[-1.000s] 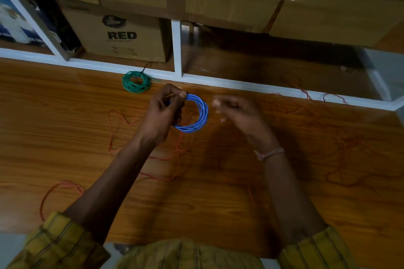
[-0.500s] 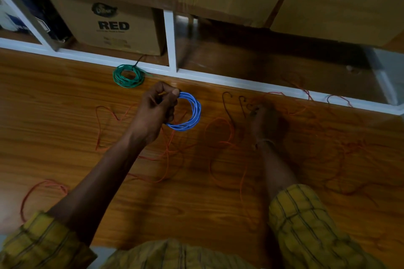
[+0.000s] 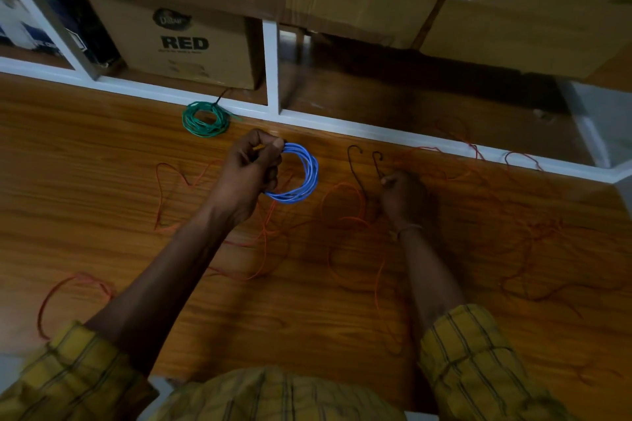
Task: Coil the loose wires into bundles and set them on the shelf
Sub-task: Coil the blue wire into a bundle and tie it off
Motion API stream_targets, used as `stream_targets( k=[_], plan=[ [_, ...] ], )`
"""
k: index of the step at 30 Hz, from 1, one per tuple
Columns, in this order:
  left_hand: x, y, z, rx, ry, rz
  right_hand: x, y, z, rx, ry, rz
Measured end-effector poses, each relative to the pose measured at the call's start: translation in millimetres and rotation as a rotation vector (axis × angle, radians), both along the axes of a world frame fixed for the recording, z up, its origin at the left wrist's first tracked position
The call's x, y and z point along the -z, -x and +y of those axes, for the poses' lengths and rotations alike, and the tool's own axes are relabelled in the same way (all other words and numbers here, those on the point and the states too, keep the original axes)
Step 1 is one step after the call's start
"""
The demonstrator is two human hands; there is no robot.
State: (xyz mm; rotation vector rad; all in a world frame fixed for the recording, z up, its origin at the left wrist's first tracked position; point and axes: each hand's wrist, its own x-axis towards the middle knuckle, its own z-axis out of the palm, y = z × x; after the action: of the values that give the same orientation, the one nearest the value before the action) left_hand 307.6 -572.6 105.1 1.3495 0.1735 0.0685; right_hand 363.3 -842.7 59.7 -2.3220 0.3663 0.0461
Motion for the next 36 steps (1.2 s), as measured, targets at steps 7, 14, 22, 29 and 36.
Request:
stream_targets(
  k=[7, 14, 22, 29, 36],
  plan=[
    [2, 10, 2, -0.018, 0.044, -0.010, -33, 22, 23, -0.179, -0.325, -0.087],
    [-4, 18, 4, -0.062, 0.050, 0.004, -79, 37, 60, -0.500, -0.486, -0.165],
    [-11, 18, 7, -0.140, -0.006, 0.004, -108, 42, 83, -0.810, -0.299, -0.224],
    [-15, 20, 2, -0.154, -0.154, 0.017, -96, 43, 111, -0.755, 0.009, -0.458],
    [-25, 22, -2, -0.107, -0.082, 0.031, -74, 58, 124, -0.641, 0.372, -0.858]
  ],
)
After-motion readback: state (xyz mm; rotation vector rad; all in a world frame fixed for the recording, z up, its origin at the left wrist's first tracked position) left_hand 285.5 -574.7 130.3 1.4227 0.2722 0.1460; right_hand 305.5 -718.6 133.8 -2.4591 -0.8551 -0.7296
